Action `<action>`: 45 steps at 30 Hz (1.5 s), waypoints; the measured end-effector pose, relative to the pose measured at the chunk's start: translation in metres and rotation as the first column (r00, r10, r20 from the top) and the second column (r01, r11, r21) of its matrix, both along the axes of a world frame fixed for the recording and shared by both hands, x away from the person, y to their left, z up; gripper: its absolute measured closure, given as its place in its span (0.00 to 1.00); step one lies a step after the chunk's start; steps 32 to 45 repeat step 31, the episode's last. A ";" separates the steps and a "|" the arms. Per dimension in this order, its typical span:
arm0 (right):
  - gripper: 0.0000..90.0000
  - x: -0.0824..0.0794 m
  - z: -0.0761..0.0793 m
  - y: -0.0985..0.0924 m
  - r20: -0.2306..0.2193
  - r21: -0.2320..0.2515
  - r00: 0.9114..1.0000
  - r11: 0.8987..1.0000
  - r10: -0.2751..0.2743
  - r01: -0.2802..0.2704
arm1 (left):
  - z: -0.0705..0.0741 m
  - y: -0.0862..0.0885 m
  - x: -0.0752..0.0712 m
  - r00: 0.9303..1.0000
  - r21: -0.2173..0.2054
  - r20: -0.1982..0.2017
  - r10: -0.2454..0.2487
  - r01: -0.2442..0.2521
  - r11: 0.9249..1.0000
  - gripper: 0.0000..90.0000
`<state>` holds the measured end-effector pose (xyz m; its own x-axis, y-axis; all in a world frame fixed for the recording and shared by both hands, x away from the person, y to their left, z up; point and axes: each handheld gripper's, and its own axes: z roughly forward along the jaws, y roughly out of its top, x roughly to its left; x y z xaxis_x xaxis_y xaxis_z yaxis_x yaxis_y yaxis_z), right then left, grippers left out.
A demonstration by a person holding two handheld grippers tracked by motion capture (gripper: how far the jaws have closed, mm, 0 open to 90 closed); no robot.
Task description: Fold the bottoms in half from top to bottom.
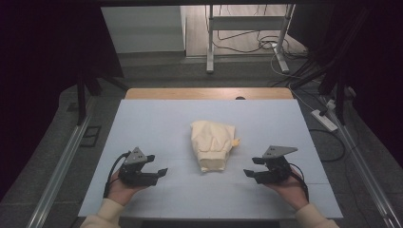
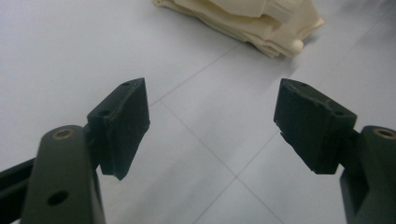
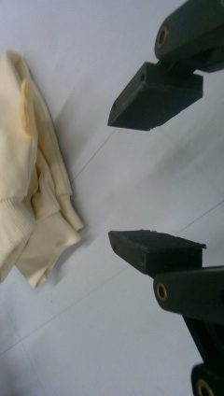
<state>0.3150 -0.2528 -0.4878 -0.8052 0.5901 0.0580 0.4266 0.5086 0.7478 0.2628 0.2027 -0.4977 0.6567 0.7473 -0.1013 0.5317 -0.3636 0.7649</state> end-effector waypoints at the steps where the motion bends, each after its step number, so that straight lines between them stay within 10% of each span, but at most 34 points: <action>1: 0.41 -0.001 0.002 -0.005 0.007 0.005 1.000 1.000 -0.002 0.002 | 0.000 0.001 -0.001 1.000 0.003 0.000 0.001 -0.001 1.000 0.29; 10: 0.40 -0.003 -0.001 -0.040 -0.013 0.018 0.997 0.997 -0.071 0.072 | -0.003 0.007 0.001 1.000 0.000 -0.005 0.018 -0.018 1.000 0.29; 45: 0.40 -0.002 -0.004 -0.033 -0.014 -0.017 0.999 0.999 -0.050 0.049 | -0.005 0.008 0.005 1.000 0.006 -0.013 0.018 -0.018 1.000 0.28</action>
